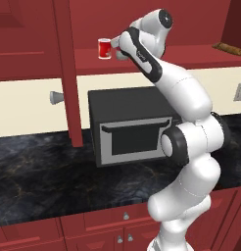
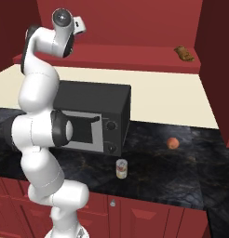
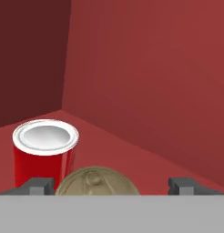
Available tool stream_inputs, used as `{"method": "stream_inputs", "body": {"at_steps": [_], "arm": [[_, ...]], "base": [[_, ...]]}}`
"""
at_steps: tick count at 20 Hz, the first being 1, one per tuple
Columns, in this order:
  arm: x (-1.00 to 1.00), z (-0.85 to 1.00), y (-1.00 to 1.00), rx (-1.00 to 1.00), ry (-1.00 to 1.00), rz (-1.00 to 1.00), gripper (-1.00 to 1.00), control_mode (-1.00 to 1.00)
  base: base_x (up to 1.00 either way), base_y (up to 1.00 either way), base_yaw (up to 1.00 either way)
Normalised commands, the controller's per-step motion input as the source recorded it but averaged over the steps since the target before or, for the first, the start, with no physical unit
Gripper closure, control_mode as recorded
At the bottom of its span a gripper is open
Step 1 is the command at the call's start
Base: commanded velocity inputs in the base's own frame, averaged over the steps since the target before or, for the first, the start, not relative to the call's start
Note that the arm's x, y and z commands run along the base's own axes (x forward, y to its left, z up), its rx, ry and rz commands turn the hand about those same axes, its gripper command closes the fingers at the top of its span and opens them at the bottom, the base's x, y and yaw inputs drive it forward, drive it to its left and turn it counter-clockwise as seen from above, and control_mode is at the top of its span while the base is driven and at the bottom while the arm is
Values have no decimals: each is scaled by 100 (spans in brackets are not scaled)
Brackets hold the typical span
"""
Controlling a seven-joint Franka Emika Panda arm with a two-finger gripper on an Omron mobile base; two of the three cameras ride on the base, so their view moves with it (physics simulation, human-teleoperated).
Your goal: Pick the cans from the counter and place them in their designated side in the cabinet.
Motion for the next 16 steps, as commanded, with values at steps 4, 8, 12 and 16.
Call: {"method": "stream_inputs", "body": {"at_steps": [4, 8, 12, 16], "arm": [[-2, 8, 0, 0, -18, 7, -100, -100], [-26, 15, -2, 0, -16, 7, -100, -100], [-43, 8, -12, 0, -15, 5, -100, -100], [-52, 4, -19, 0, -8, 3, -100, -100]], "base": [[0, 0, 0], [0, 0, 0], [0, 0, 0], [0, 0, 0]]}}
